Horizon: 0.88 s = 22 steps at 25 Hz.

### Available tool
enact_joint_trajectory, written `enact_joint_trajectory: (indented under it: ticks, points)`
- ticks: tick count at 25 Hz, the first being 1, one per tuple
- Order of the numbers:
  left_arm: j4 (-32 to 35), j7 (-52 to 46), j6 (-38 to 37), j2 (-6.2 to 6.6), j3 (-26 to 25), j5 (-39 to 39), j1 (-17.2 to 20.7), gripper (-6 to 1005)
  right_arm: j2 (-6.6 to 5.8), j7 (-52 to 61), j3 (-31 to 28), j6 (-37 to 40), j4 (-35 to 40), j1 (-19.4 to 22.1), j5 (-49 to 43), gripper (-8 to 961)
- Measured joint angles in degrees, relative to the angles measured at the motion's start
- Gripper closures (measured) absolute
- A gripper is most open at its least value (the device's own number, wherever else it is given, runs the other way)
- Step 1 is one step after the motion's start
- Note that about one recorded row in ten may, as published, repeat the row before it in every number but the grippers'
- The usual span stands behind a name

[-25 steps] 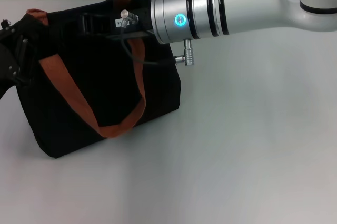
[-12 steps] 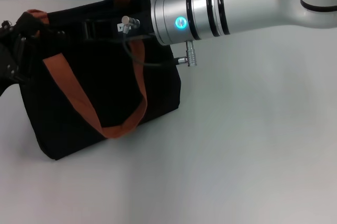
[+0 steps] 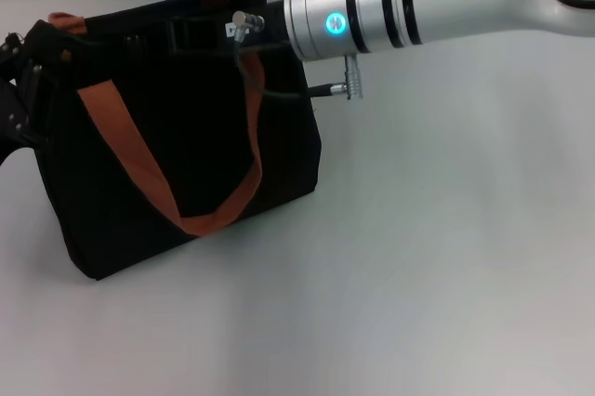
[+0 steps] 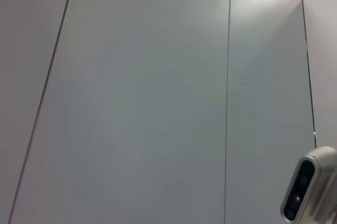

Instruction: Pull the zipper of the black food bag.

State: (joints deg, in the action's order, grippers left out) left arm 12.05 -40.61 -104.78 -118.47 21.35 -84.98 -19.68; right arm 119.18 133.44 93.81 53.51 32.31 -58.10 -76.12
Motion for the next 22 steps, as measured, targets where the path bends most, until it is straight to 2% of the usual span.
enact_joint_trajectory:
  ticks: [4,5,7,11,15,22]
  points:
    - [0.13,0.00,0.03,0.00,-0.01,0.11,0.08,978,-0.01,5.81,-3.47,-0.42,4.97,2.89,-9.08,953]
    - [0.14,0.00,0.06,0.00,-0.03,0.14,0.08,978,-0.01,9.16,-5.23,-0.42,8.50,5.20,-14.44,953]
    - [0.14,0.00,0.06,0.00,-0.03,0.14,0.08,978,-0.01,10.51,-5.98,-0.42,10.23,6.19,-16.77,953]
    - [0.11,0.01,0.43,0.05,-1.05,0.20,0.09,977,-0.01,14.88,-9.15,0.20,18.04,11.63,-24.00,953]
    - [0.05,0.01,0.49,0.05,-1.47,0.18,0.12,977,0.06,16.02,-11.63,1.42,21.62,14.68,-26.07,953]
    - [0.17,0.00,0.55,0.12,-1.49,0.16,0.17,976,0.09,15.80,-13.92,2.16,21.86,15.89,-26.22,952]
